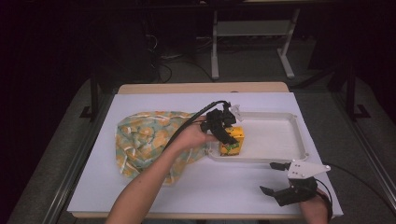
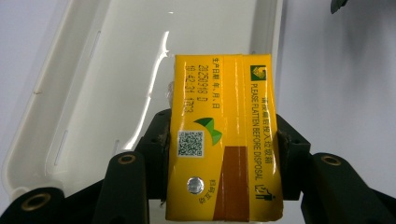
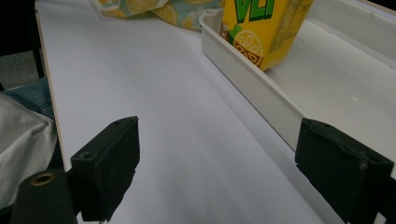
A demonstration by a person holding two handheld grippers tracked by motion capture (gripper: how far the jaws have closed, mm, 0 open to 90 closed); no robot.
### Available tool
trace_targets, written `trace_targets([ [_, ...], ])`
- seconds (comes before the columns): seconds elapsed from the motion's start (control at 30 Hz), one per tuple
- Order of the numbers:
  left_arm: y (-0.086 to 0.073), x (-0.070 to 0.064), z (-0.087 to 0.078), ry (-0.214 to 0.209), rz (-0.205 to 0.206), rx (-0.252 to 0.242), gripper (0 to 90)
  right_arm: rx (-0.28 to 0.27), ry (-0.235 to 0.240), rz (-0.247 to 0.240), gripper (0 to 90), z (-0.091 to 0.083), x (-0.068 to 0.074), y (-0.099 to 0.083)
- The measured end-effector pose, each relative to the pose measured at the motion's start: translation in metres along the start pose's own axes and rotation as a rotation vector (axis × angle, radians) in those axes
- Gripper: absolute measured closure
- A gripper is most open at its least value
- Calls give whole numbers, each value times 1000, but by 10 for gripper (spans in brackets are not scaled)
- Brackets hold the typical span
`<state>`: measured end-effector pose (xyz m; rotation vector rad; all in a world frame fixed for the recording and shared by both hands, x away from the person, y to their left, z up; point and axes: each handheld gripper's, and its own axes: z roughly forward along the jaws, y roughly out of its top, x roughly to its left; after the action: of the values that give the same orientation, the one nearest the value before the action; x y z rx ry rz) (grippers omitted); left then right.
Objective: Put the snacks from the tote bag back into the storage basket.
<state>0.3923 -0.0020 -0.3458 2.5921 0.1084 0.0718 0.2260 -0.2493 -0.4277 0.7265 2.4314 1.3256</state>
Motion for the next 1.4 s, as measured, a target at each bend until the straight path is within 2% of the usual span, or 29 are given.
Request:
trace_targets([
  [0.27, -2, 0, 10, -21, 22, 31, 502, -2, 1, 3, 134, 0, 0, 0],
  [0.3, -3, 0, 10, -20, 30, 17, 501, -2, 1, 2, 134, 0, 0, 0],
  [0.43, -5, 0, 11, -33, 28, 15, 501, -1, 2, 4, 135, 0, 0, 0],
  [0.57, -5, -5, 11, -16, 78, 28, 500, 1, 4, 3, 135, 1, 0, 0],
  [0.83, -8, -6, 11, -17, 101, 20, 500, 5, 6, 0, 134, 2, 1, 1],
  [1.4, -8, -7, 11, -13, 103, 23, 496, 6, 7, 0, 134, 2, 1, 1],
])
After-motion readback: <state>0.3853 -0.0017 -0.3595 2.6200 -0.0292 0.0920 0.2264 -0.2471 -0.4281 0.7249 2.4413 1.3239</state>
